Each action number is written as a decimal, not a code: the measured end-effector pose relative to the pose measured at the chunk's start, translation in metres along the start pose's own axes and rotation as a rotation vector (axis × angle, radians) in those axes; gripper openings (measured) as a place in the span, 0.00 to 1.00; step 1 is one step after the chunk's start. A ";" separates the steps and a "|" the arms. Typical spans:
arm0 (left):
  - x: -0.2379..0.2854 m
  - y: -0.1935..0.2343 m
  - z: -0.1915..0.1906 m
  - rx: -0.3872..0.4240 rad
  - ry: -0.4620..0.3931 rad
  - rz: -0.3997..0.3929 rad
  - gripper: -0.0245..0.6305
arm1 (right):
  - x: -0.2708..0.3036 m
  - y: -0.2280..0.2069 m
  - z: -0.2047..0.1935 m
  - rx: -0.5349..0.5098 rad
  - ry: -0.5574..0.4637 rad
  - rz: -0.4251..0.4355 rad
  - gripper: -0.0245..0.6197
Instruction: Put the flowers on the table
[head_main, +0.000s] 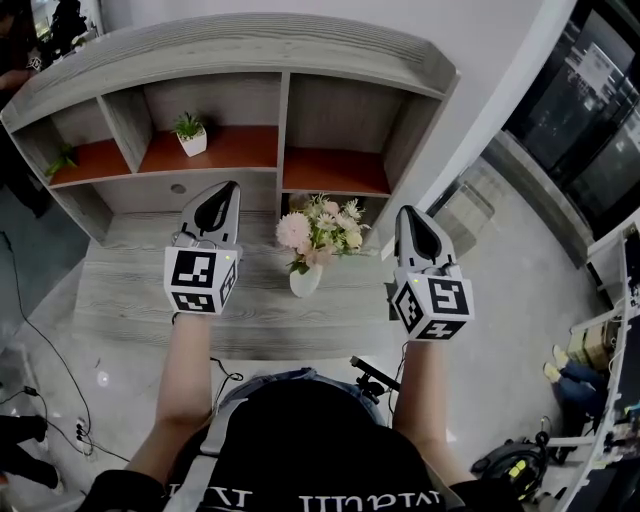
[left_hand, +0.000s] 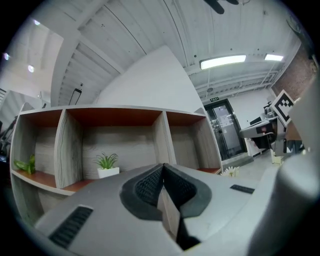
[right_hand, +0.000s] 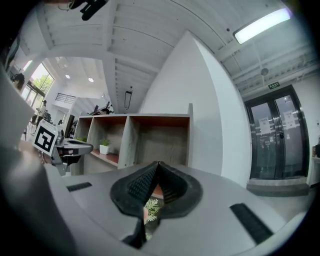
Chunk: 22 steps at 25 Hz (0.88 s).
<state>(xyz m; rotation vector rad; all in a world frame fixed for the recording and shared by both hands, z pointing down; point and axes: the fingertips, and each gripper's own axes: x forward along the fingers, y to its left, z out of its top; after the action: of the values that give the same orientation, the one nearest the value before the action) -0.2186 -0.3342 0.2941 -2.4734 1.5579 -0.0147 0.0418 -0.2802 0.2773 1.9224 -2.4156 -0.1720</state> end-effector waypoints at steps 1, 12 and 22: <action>0.000 0.000 0.003 0.006 -0.006 0.000 0.05 | -0.001 0.000 0.005 -0.007 -0.021 0.000 0.06; 0.003 0.000 0.018 0.035 -0.043 -0.007 0.05 | -0.005 0.002 0.023 -0.129 -0.059 -0.040 0.06; 0.003 -0.003 0.026 0.066 -0.063 -0.015 0.05 | 0.000 0.003 0.017 -0.149 -0.033 -0.028 0.06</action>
<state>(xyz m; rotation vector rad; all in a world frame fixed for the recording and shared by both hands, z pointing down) -0.2112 -0.3312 0.2687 -2.4106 1.4892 0.0091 0.0374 -0.2782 0.2604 1.9038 -2.3230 -0.3769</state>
